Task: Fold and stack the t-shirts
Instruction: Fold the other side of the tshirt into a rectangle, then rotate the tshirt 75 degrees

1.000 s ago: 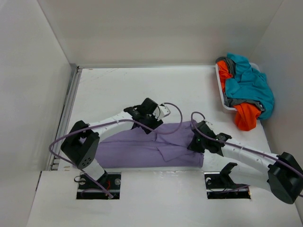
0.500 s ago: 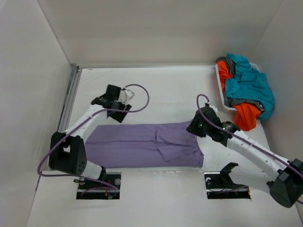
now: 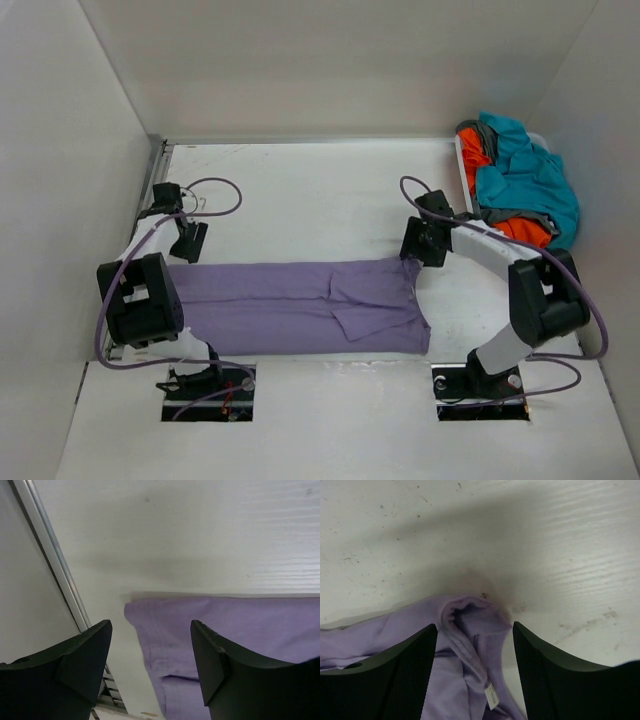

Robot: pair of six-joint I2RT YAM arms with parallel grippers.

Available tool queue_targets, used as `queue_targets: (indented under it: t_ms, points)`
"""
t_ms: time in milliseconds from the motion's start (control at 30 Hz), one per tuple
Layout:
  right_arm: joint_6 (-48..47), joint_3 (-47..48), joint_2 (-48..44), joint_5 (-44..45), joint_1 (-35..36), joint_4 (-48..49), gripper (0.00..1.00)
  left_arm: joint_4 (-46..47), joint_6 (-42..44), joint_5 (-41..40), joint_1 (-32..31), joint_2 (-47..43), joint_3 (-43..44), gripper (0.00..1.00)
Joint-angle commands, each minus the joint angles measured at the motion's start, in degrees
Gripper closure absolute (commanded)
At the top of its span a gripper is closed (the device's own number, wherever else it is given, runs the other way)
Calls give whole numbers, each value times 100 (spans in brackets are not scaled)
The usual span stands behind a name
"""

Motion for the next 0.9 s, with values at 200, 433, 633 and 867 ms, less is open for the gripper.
queue_targets:
  t_ms: [200,433,633,867]
  points:
    - [-295,638,790,-365,11,12,69,251,379,9,640,240,78,37]
    - [-743,2101,1833,-401,11,-559,100,199,475,10,956,231,131,37]
    - [-1235,6691,4449,-243,72,-1577,96,-12,572,-34,1009,134,219,36]
    - [-1359,10620,5989,-243,230,-1740,50,-346,291,-96,825,187,483,36]
